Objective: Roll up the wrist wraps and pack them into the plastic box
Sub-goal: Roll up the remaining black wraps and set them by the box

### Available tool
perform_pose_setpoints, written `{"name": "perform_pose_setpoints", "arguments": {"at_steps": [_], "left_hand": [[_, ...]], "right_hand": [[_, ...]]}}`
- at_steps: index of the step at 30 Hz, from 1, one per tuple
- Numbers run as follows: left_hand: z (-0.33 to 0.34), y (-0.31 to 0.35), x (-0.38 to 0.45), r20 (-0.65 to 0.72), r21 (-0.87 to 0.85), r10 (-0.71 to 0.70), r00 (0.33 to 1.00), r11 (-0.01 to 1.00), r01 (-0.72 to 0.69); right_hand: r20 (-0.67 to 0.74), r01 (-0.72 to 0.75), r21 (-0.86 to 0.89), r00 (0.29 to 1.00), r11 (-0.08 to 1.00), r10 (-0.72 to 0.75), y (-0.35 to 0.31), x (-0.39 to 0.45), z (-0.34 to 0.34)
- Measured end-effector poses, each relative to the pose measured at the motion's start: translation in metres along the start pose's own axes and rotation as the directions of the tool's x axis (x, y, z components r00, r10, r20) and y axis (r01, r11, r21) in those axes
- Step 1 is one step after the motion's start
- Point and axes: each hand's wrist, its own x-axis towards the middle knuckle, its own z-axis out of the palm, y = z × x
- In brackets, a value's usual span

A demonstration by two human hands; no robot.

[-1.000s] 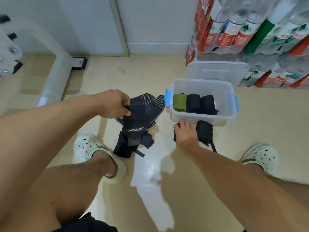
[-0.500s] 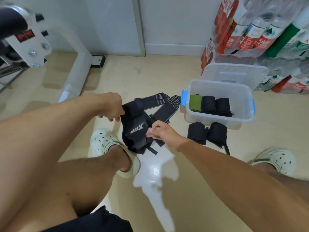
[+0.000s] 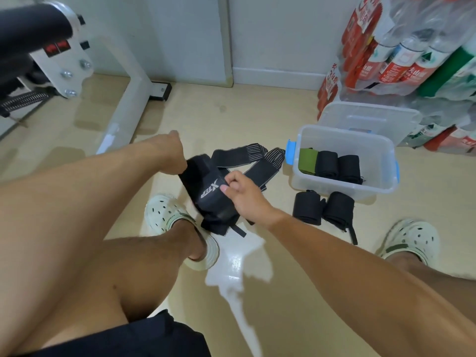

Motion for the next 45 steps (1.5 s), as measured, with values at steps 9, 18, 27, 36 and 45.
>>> {"name": "perform_pose_setpoints", "arguments": {"at_steps": [9,18,27,36,45], "left_hand": [[0.000,0.029,-0.007,0.005,-0.389,0.336,0.942,0.868,-0.308],[-0.003,0.019,0.004,-0.235,-0.156,0.217,0.947,0.954,-0.257],[0.005,-0.005,0.028,-0.193,-0.207,0.102,0.976,0.968,-0.142],[-0.008,-0.016,0.024,-0.239,-0.257,0.083,0.967,0.955,-0.146],[-0.037,-0.023,-0.027,-0.361,-0.457,-0.013,0.932,0.874,-0.165]], "right_hand": [[0.088,0.212,-0.033,0.974,0.977,-0.209,-0.056,0.015,-0.065],[-0.445,-0.216,-0.006,0.875,0.976,0.191,0.012,0.044,-0.034],[0.108,-0.846,0.131,0.530,0.517,0.841,0.107,0.023,0.072],[-0.135,-0.601,-0.102,0.798,0.793,0.587,0.069,0.042,0.062],[-0.183,-0.242,0.006,0.954,0.970,0.239,-0.082,0.016,-0.066]]}}
